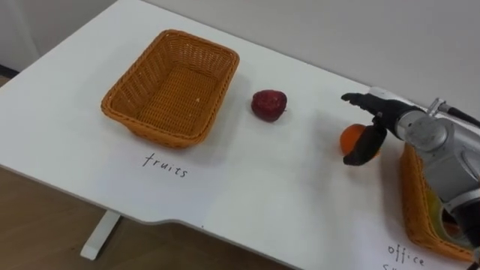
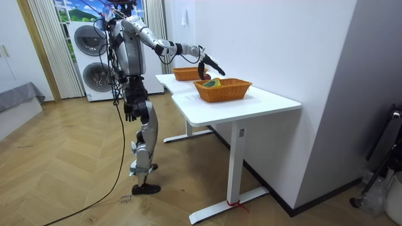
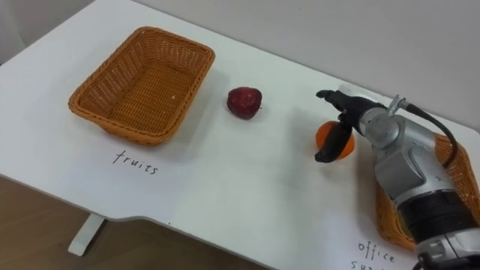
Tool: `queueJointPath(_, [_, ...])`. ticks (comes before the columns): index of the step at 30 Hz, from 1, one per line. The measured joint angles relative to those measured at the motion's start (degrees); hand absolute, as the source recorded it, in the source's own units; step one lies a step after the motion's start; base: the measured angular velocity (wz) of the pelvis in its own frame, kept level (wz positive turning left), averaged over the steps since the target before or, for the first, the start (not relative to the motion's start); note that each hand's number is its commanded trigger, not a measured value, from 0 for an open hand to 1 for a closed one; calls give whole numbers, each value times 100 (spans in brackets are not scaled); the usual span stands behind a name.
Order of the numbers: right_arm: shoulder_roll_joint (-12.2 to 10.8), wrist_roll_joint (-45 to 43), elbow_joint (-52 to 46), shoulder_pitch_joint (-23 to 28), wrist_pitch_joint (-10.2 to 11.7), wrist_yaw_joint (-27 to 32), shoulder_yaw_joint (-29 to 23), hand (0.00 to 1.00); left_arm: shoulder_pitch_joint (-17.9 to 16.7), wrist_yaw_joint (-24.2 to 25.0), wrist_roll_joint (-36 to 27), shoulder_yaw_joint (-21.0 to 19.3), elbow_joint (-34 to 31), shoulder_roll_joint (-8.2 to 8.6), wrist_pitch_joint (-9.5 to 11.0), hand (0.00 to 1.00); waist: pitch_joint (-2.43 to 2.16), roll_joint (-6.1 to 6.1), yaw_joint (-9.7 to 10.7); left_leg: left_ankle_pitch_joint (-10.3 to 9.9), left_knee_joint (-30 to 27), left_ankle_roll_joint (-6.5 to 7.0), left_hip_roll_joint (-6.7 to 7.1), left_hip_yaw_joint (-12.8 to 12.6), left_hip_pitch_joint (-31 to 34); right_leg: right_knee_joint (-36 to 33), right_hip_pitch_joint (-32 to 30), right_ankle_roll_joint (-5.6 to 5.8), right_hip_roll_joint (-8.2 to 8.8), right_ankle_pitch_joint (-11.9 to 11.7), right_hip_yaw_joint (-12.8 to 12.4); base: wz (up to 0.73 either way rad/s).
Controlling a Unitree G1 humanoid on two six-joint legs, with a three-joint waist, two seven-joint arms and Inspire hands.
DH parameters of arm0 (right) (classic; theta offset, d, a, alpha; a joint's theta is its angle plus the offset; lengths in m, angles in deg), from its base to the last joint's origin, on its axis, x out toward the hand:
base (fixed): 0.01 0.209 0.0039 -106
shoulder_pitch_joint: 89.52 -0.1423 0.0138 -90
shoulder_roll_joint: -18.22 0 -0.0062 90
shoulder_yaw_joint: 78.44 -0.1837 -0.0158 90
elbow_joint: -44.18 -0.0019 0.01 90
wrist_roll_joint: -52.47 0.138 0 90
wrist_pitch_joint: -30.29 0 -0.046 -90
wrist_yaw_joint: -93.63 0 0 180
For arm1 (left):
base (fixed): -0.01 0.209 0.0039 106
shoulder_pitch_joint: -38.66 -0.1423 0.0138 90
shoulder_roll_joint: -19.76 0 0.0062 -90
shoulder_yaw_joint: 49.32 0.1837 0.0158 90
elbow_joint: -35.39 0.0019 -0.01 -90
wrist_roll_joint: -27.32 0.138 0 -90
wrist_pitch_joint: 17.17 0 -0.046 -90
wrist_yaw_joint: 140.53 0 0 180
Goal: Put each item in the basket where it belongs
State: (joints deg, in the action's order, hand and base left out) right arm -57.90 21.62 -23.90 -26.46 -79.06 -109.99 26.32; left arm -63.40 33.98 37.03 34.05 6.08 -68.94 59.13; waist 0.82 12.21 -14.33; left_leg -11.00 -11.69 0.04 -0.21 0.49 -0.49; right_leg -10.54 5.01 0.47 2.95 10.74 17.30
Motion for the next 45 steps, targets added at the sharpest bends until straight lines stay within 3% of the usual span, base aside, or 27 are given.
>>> queueJointPath(14, [-1,-348,444,-1,-17,419,1,0,136,71,2,6,-40,-19,-1,0,36,-75,-23,-1,-12,-1,2,0,57,-5,-29,0,0,0,-5,0])
queueJointPath(16, [1,-350,445,-5,-17,425,1,0,161,73,4,7,-41,-20,0,0,0,-46,-32,5,-29,-7,0,-12,120,-12,-103,-1,1,-1,-7,0])
queueJointPath(26, [-2,-549,491,-44,-10,430,246,0,131,78,-18,128,-55,-16,-1,0,14,-70,-48,8,-155,-10,-1,19,281,-8,-216,-7,2,-4,28,1])
queueJointPath(33, [-126,-573,736,-59,-30,430,262,0,150,64,-36,135,-53,4,2,0,47,-116,-72,6,-183,-11,-1,31,314,-10,-222,-23,-3,-14,30,0])
queueJointPath(36, [-127,-573,735,-59,-28,433,261,0,160,62,-20,134,-45,12,1,0,24,-120,-139,9,-162,-16,-6,13,384,-20,-306,-35,-10,-22,-3,-5])
queueJointPath(45, [-158,-573,735,-59,4,491,262,0,153,60,-25,136,-40,25,-2,0,23,-123,-201,11,-190,-16,-4,35,392,-10,-311,-38,-9,-25,28,0])
